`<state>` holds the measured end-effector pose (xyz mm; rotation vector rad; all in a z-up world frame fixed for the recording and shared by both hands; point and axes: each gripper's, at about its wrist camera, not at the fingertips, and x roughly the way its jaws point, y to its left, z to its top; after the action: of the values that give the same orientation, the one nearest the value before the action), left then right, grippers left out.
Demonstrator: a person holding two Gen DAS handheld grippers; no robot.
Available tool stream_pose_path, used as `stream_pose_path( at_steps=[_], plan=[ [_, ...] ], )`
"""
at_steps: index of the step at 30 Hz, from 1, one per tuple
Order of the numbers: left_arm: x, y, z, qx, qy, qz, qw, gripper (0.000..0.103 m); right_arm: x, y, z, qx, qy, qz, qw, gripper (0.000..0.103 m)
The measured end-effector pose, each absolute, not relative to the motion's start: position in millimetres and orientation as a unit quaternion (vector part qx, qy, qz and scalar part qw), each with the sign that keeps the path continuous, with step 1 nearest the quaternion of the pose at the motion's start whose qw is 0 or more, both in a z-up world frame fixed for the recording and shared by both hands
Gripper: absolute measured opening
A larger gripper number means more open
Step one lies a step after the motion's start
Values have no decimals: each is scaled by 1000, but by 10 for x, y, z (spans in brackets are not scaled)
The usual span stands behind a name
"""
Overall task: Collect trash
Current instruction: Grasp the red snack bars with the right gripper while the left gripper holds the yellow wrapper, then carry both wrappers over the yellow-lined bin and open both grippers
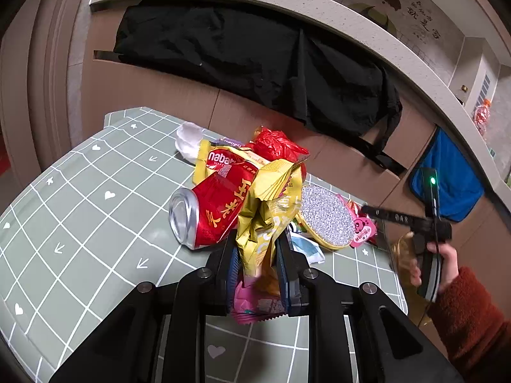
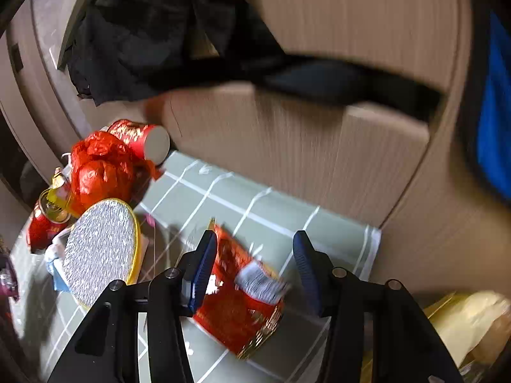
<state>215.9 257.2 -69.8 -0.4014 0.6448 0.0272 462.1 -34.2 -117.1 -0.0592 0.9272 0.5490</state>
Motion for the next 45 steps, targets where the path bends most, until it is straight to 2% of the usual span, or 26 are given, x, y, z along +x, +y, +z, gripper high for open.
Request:
stream_pose_path(
  at_steps=[6,10,15,19,23,26,28,29,34,45],
  plan=[
    [2135,2530,-699,-198,312,13,929,22,3821,-234,-1191,-45,453,342,822,47],
    [2134,2483,-732,-198,316,12,928,22,3339,-212,-1037,-89,417,339,838,46],
    [2174,2413,-779,-204,322,10,924,22,3350,-235,-1009,-75,387,218,893,47],
    [2200,2403,-788,-200,326,8,924,22,3521,-196,-1152,-28,423,193,885,47],
    [2216,2439,-801,-201,327,10,923,22,3678,-23,-1290,-46,442,164,881,47],
    [2215,2448,-812,-203,329,12,922,22,3717,81,-1363,-68,444,165,878,42],
    [2198,2435,-786,-201,328,12,923,22,3668,134,-1343,-86,438,181,876,23],
    [2189,2415,-759,-199,325,13,924,22,3652,134,-1317,-85,436,190,876,22],
    [2113,2297,-471,-182,304,9,935,22,3443,-50,-943,-66,396,214,890,17],
    [2233,1433,510,-115,234,-46,964,22,2997,-871,236,-24,264,223,938,17]
  ],
)
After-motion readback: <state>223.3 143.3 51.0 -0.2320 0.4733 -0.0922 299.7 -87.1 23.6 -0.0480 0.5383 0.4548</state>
